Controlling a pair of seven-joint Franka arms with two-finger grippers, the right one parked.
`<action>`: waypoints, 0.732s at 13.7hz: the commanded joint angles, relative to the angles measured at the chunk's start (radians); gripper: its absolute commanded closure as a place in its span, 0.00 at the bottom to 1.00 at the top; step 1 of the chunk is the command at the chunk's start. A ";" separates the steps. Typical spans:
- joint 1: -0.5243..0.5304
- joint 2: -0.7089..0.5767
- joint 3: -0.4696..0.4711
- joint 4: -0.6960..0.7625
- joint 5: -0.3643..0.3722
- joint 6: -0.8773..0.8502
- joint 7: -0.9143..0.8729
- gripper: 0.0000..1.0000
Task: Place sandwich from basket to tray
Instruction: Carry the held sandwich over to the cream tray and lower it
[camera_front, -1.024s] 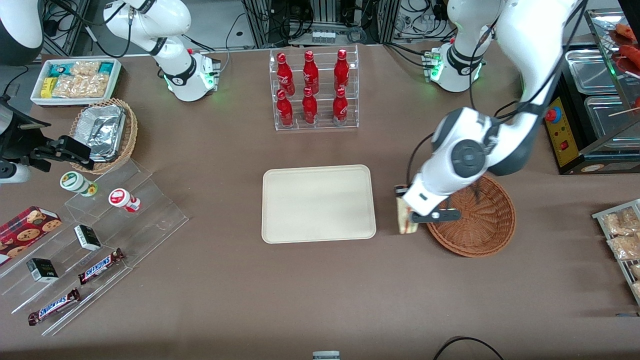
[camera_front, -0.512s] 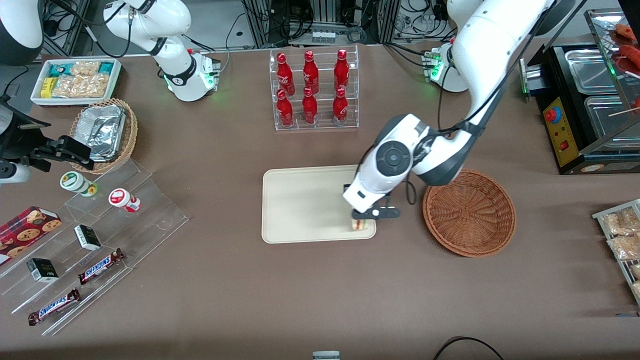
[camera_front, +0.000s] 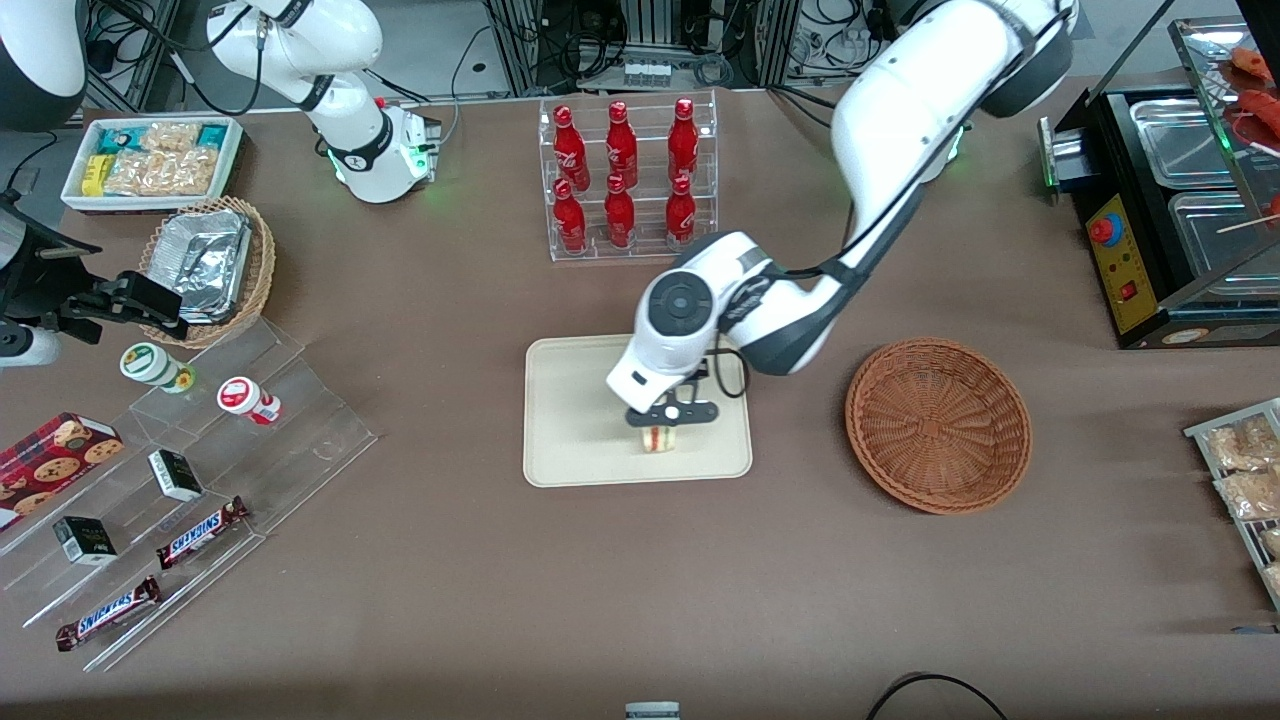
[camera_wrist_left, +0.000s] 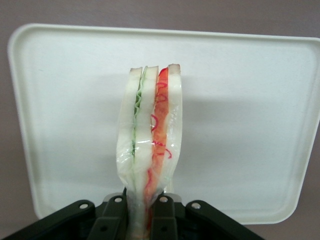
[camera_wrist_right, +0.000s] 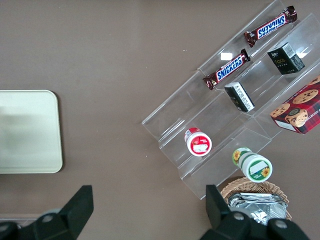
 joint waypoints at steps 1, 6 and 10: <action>-0.084 0.075 0.043 0.124 0.047 -0.049 -0.069 1.00; -0.129 0.119 0.073 0.199 0.045 -0.112 -0.073 1.00; -0.131 0.122 0.073 0.199 0.042 -0.108 -0.105 1.00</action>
